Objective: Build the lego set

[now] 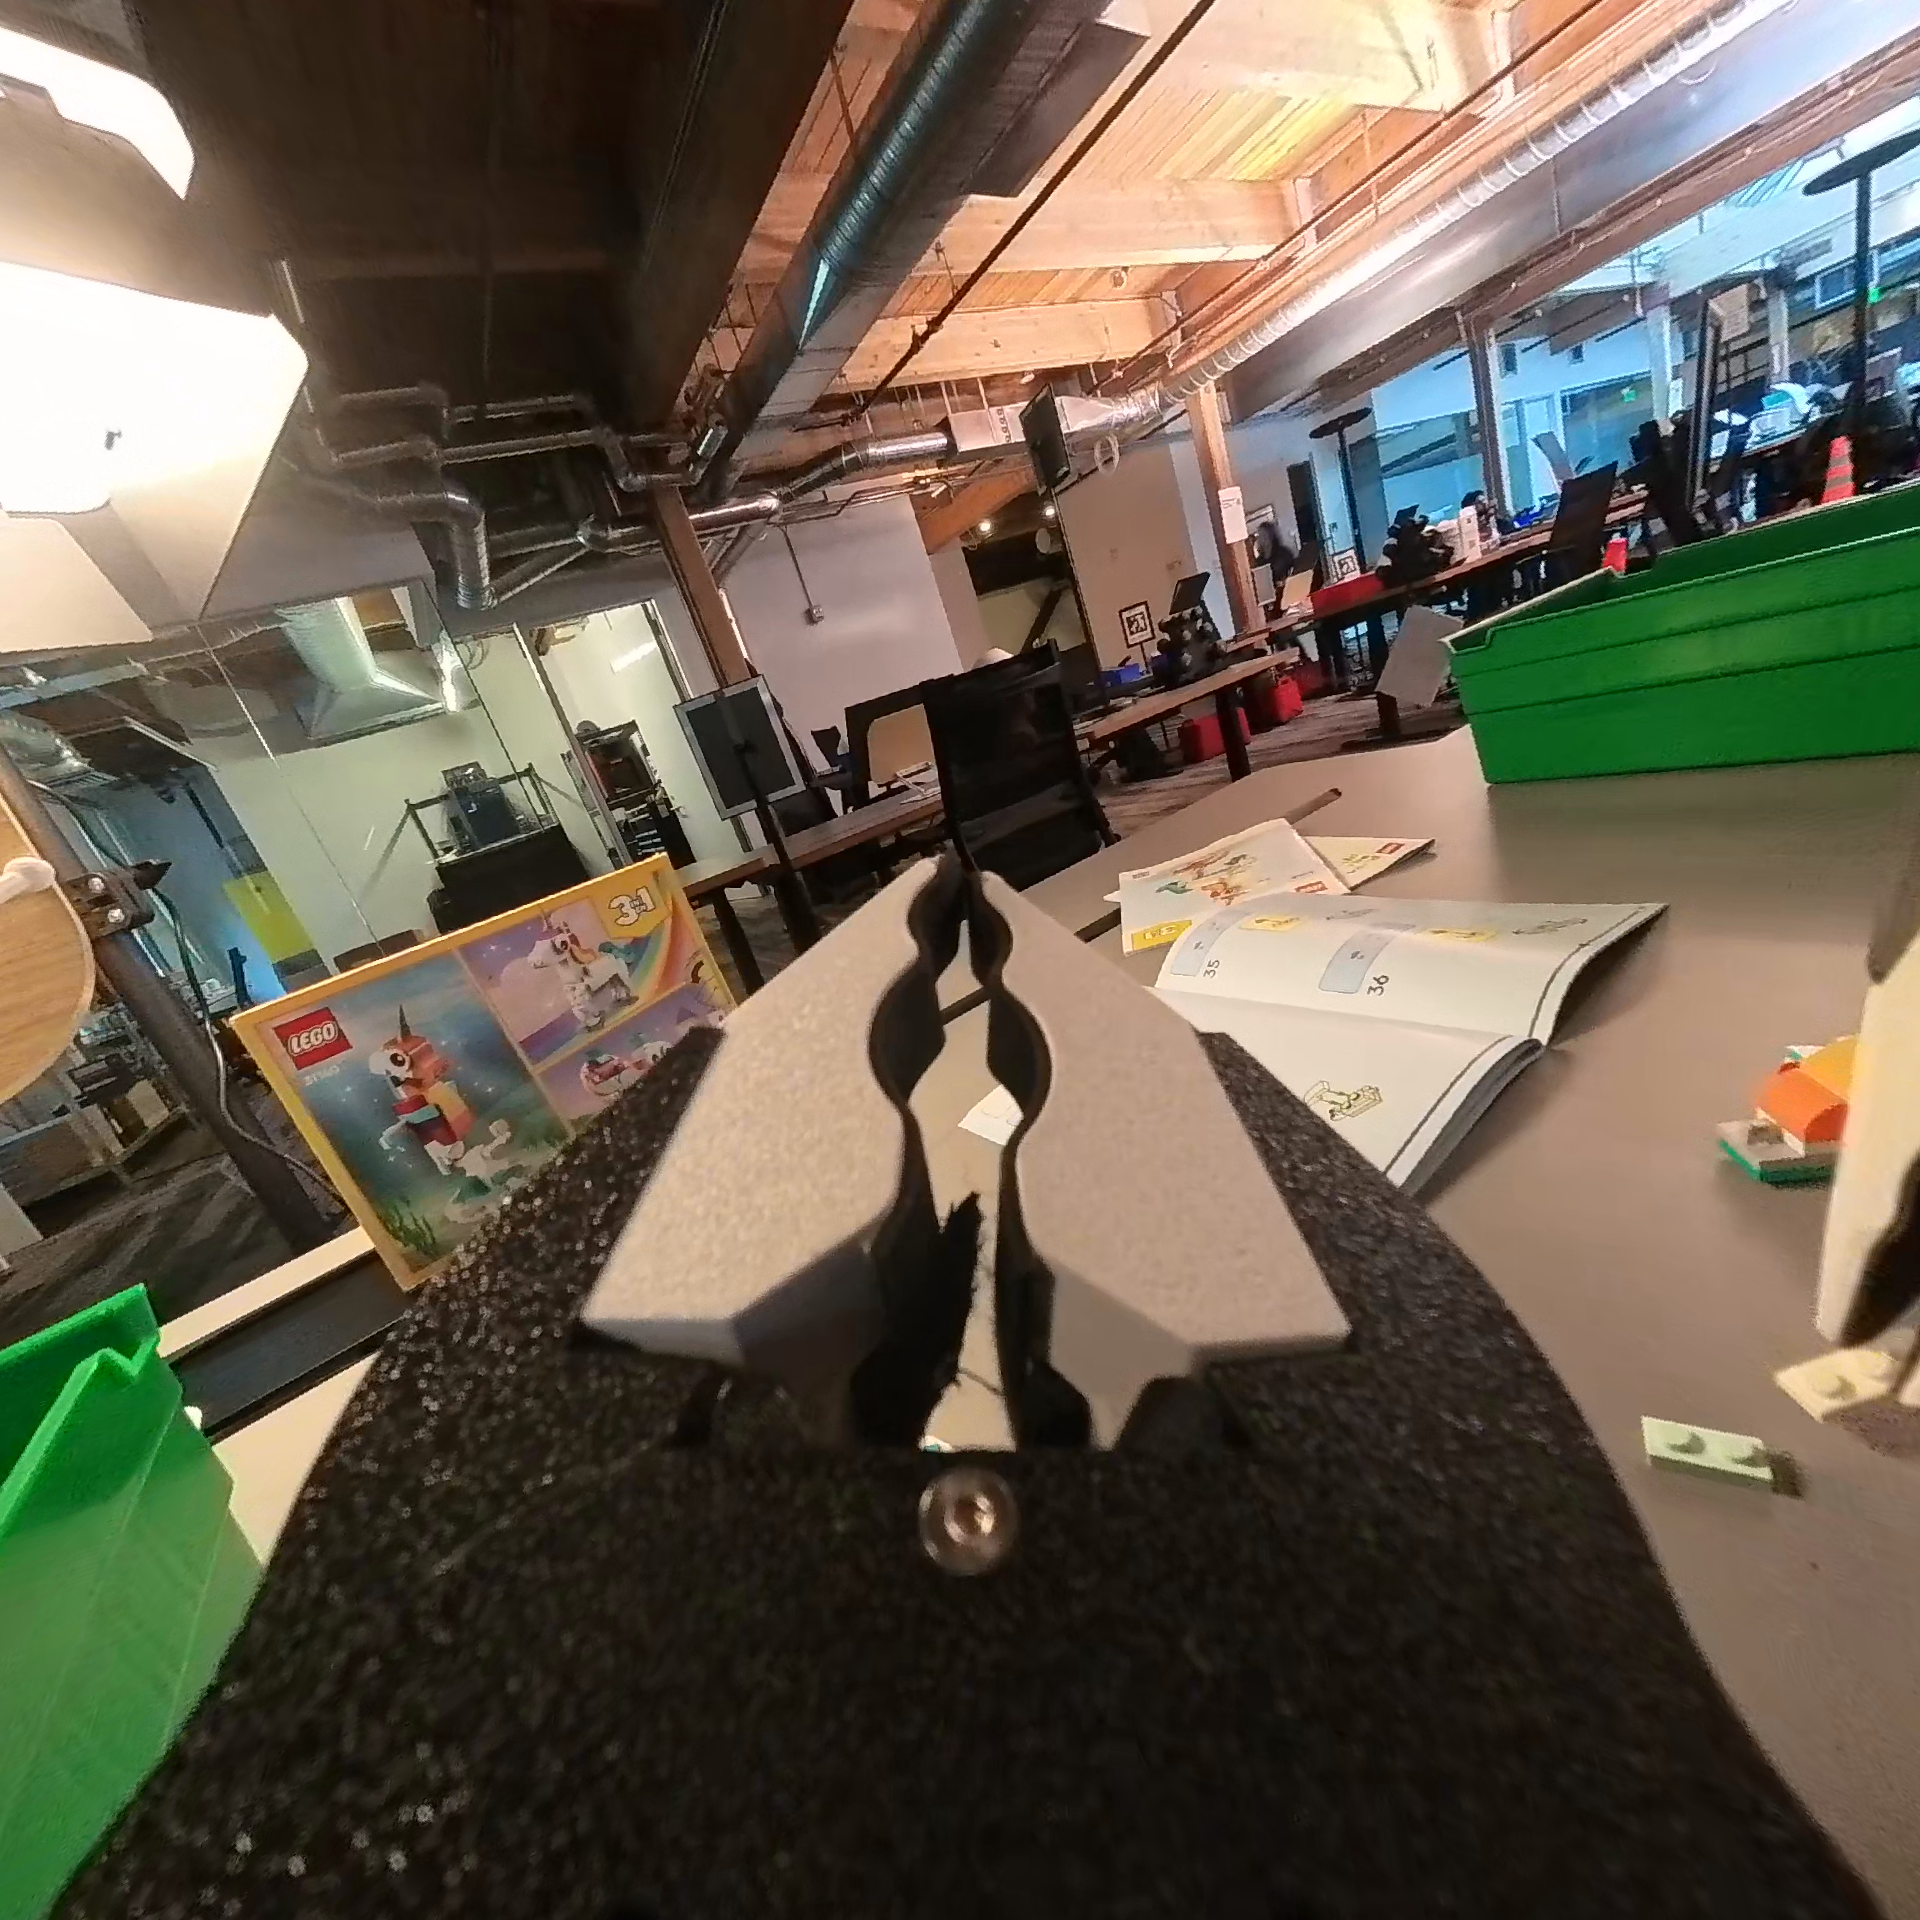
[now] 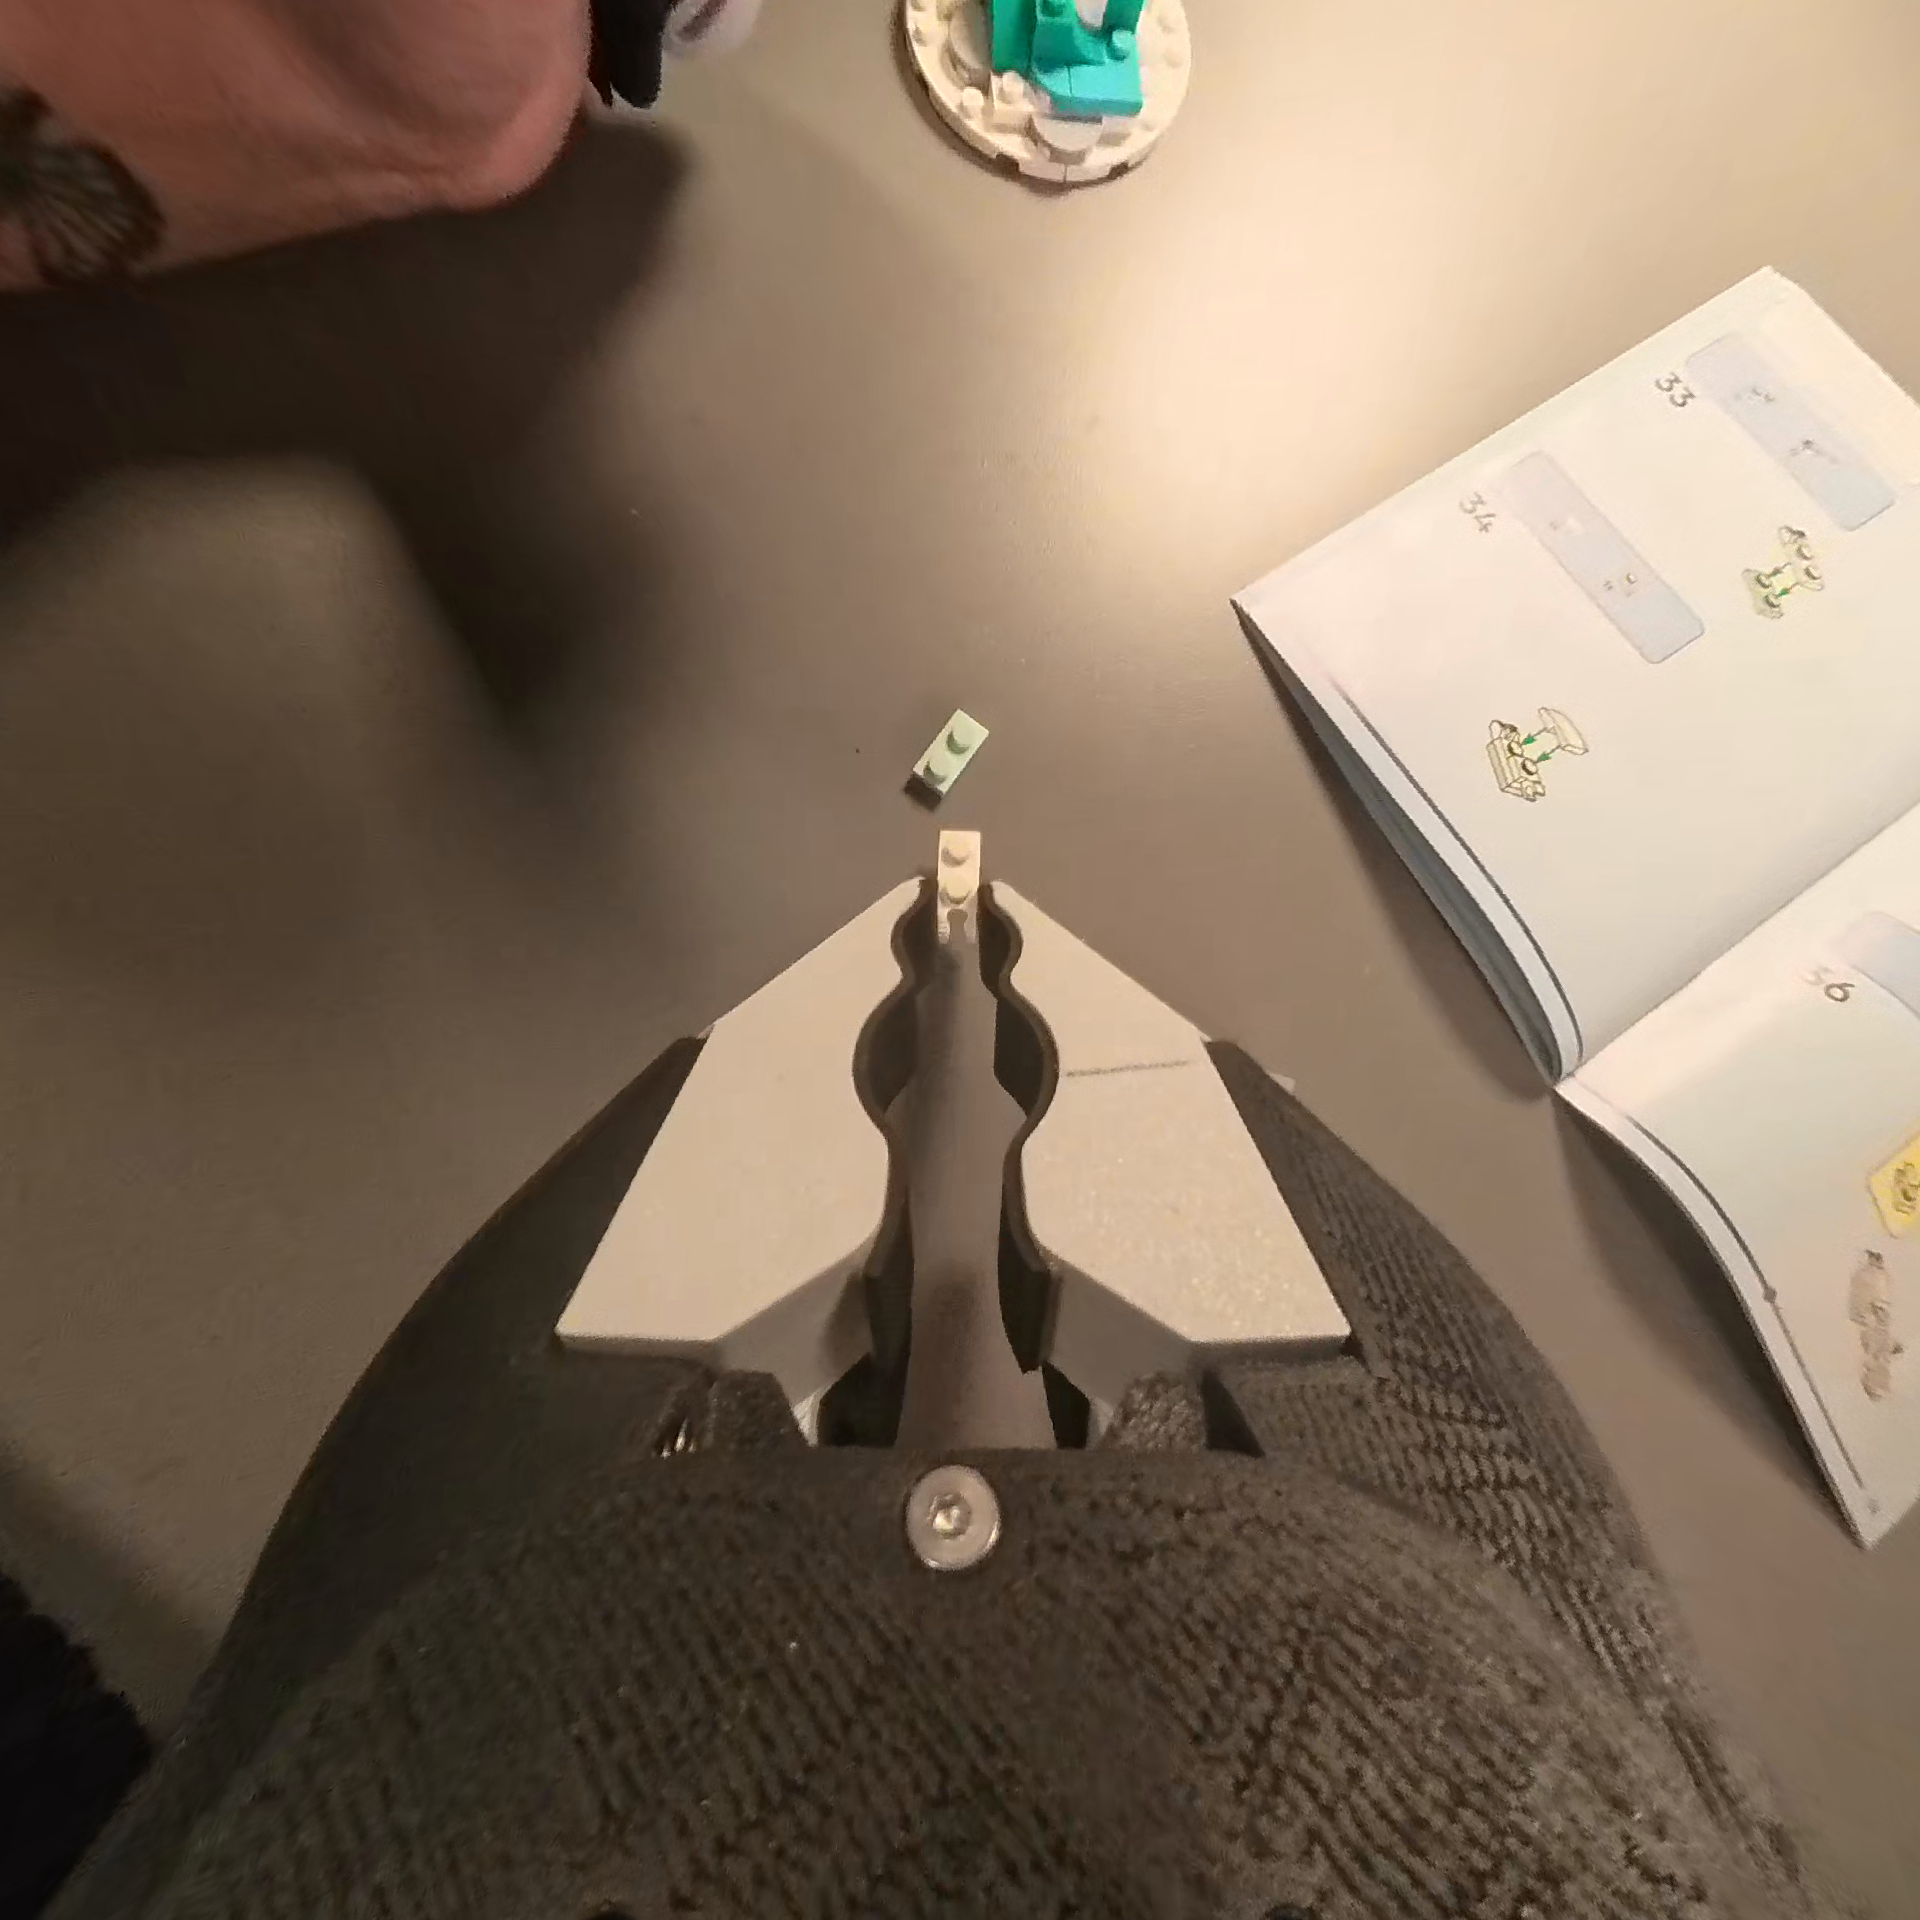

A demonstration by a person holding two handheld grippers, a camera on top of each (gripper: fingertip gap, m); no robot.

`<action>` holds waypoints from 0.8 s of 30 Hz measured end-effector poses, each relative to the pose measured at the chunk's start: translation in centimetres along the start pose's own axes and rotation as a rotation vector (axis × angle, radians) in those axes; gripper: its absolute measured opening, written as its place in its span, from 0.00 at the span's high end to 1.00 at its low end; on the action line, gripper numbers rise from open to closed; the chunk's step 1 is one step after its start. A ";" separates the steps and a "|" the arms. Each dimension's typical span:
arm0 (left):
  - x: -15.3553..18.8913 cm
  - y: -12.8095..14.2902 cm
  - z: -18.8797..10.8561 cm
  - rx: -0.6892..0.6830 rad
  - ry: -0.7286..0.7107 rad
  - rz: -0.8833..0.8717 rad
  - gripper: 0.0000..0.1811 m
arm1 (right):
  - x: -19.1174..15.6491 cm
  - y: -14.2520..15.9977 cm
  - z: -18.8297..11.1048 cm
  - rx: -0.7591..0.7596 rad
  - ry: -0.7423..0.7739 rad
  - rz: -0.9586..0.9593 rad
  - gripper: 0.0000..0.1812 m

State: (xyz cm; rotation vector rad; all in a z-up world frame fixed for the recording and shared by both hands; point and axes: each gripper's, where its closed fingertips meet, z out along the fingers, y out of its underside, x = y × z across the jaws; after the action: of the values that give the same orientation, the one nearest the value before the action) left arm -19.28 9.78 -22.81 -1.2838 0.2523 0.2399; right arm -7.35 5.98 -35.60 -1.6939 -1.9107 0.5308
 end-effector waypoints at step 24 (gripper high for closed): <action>0.1 0.1 0.0 -0.005 0.005 0.001 1.00 | -0.5 0.4 0.3 0.011 -0.048 0.037 0.96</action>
State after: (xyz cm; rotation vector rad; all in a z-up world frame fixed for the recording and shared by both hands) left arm -19.26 9.84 -22.92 -1.2897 0.2569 0.2383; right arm -7.20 5.54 -36.13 -1.7268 -1.9097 0.6007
